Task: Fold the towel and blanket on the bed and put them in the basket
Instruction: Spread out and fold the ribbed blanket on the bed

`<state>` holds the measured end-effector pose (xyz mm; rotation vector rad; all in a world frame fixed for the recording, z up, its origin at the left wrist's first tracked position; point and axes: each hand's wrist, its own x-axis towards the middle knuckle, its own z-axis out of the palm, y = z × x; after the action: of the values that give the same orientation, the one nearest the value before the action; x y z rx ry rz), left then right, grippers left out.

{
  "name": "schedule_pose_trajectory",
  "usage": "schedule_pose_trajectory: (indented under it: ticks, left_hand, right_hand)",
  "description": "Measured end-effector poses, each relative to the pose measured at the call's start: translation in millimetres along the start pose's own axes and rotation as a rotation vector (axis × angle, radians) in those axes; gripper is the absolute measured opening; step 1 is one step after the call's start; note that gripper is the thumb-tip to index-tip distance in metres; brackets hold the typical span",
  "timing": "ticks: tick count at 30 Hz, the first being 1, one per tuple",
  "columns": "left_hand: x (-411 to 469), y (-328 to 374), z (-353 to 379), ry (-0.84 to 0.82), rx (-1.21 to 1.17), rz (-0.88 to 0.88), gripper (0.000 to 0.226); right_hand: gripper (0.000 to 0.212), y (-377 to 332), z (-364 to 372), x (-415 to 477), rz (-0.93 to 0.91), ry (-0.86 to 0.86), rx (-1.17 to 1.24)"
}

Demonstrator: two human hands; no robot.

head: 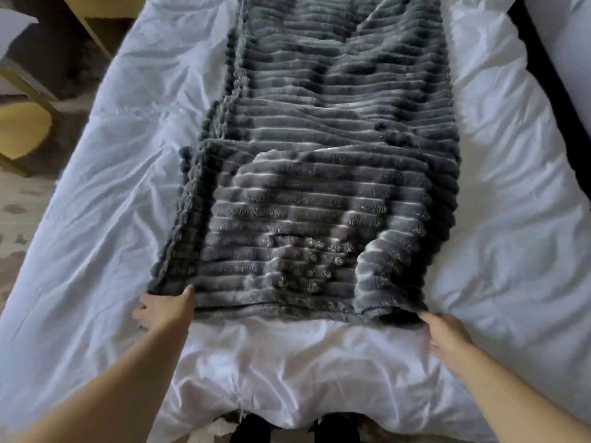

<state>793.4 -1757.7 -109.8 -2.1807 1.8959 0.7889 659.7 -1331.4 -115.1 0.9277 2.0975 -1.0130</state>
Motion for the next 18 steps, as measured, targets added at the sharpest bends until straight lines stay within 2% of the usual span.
schedule_pose_trajectory:
  ticks: [2,3,5,9,12,13,15,18]
  left_hand:
    - [15.4,-6.5,6.4,0.058,-0.116,-0.086,0.090]
    - [26.4,-12.0,9.7,0.058,-0.175,-0.113,0.088]
    - [44.5,-23.5,14.5,-0.039,-0.295,-0.116,0.076]
    - [63.7,-33.4,14.6,-0.242,-0.392,-0.159,0.050]
    - [69.4,-22.4,9.0,-0.349,-0.612,-0.226,0.027]
    - [66.7,-17.1,4.9,-0.367,-0.702,-0.229,0.021]
    - [57.8,-8.8,-4.8,-0.347,-0.828,-0.205,0.024]
    - [41.5,-7.3,-24.3,-0.266,-0.844,-0.200,0.032]
  right_hand:
    - [0.017,-2.5,8.1,5.7,-0.055,0.012,0.084]
    - [0.025,-1.6,12.6,7.8,-0.074,-0.002,0.102]
    - [0.042,2.3,22.4,7.1,-0.124,0.025,0.029]
    - [0.055,1.6,31.3,1.9,-0.221,0.077,-0.058]
    - [0.020,-23.1,21.7,4.7,-0.230,0.101,-0.204]
    - [0.014,-31.1,16.9,4.3,-0.243,0.111,-0.241]
    - [0.010,-43.6,6.9,-8.7,-0.254,0.151,-0.274]
    - [0.018,-41.1,-9.6,-47.3,-0.245,0.220,-0.291]
